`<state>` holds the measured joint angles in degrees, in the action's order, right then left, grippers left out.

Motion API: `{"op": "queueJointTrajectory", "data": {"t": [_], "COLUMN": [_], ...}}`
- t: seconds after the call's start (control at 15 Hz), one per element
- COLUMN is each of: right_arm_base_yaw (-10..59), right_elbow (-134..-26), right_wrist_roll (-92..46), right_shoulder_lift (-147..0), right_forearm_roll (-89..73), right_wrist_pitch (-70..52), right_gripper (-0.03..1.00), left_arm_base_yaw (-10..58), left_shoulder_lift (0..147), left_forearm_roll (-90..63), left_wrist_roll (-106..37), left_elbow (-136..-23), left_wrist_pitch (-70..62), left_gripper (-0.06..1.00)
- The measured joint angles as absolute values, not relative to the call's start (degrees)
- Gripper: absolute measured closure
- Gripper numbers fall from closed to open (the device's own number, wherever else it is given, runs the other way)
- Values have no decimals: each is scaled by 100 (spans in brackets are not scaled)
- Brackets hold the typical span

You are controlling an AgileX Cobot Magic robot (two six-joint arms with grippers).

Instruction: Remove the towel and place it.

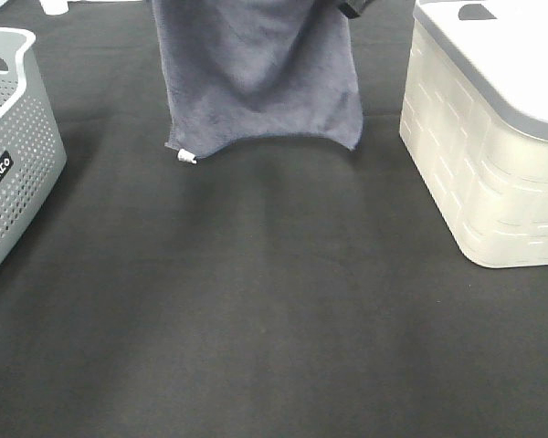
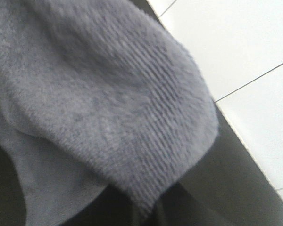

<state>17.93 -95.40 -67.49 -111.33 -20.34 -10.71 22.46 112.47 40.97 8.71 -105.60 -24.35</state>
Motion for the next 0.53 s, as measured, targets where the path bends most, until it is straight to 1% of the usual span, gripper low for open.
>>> {"op": "queueJointTrajectory", "data": {"t": [0.13,0.33,0.53], "right_arm_base_yaw": [1793,1793,1793], "right_elbow": [-10073,-10565,-10663], "right_wrist_roll": [-6749,-6755,-6755], "right_shoulder_lift": [-11557,-11946,-12336], "right_forearm_roll": [-2068,-2252,-2338], "right_wrist_pitch": [-865,-699,-710], "right_gripper": [96,96,96], "left_arm_base_yaw": [1874,1770,1770], "left_shoulder_lift": [11431,11522,11728], "left_forearm_roll": [4131,4154,4165], "left_wrist_roll": [1008,1020,1014], "left_elbow": [-10560,-10560,-10560], "left_wrist_pitch": [-1644,-940,-928], "left_gripper": [94,94,94]}}
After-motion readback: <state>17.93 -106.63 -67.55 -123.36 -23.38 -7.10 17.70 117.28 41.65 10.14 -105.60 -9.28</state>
